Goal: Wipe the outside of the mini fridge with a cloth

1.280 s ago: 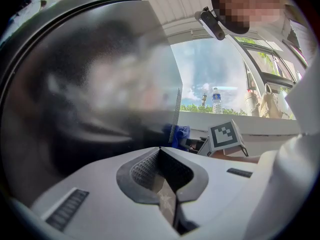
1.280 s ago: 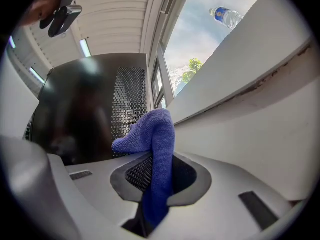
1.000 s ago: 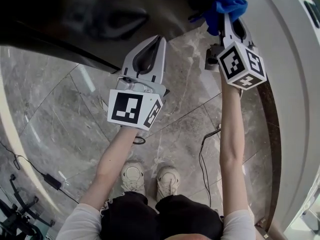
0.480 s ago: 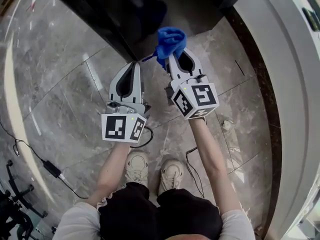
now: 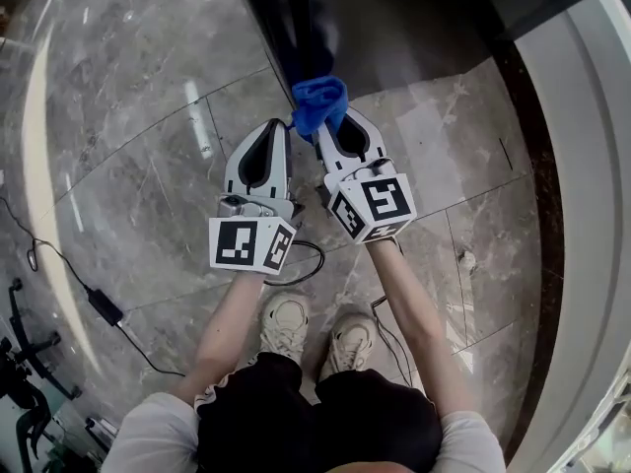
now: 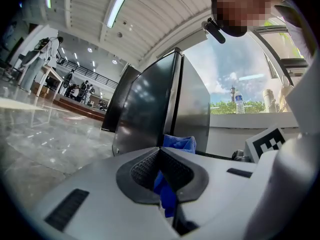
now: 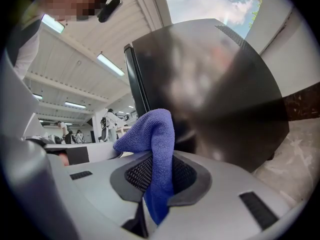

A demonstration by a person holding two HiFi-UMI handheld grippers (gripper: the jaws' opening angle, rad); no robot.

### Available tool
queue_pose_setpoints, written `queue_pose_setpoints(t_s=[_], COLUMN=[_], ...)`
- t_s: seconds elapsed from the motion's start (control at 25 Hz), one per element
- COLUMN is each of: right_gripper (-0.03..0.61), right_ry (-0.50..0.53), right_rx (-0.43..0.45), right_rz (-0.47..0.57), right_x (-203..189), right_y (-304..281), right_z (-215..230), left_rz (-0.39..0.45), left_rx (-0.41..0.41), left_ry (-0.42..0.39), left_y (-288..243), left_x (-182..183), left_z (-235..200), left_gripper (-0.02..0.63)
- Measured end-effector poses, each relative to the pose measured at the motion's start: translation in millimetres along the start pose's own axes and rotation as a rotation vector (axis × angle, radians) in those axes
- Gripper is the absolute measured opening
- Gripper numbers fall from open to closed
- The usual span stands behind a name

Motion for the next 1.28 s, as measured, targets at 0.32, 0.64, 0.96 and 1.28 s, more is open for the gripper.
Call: queue_pose_setpoints(t_s=[0.32, 0.64, 0.96, 1.28], right_gripper=[0.080, 0.080, 0.080, 0.080], right_ry=[0.029, 0.109, 0.138, 0.141], right_rx=[0.017, 0.017, -0.068, -0.207], right_rz=[-0.003, -0.021, -0.002, 0.029], right_x=[-5, 0, 1, 15], right_y=[-14, -12, 0, 22], right_z=[2, 13, 46, 109], left_rz=[-0.041, -0.057, -0.066, -0.091], left_rx=[-0.002, -0.046, -0.054, -0.144], left_ry=[0.015, 0.008, 0.008, -0.014], left_y=[-11, -28, -42, -70], left_x=[-13, -18, -22, -31], left_z=[-6, 9, 15, 48], left_gripper=[0.005, 0.005, 0.005, 0.005])
Point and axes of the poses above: the fingertips, and each gripper's own axes: y backward along the fingers, z to its right, x out of its top, the point moved 9 cm from there along y, backward along the fingers, and after that the axes turned 12 degrees about -z, right-handed, at the moved point
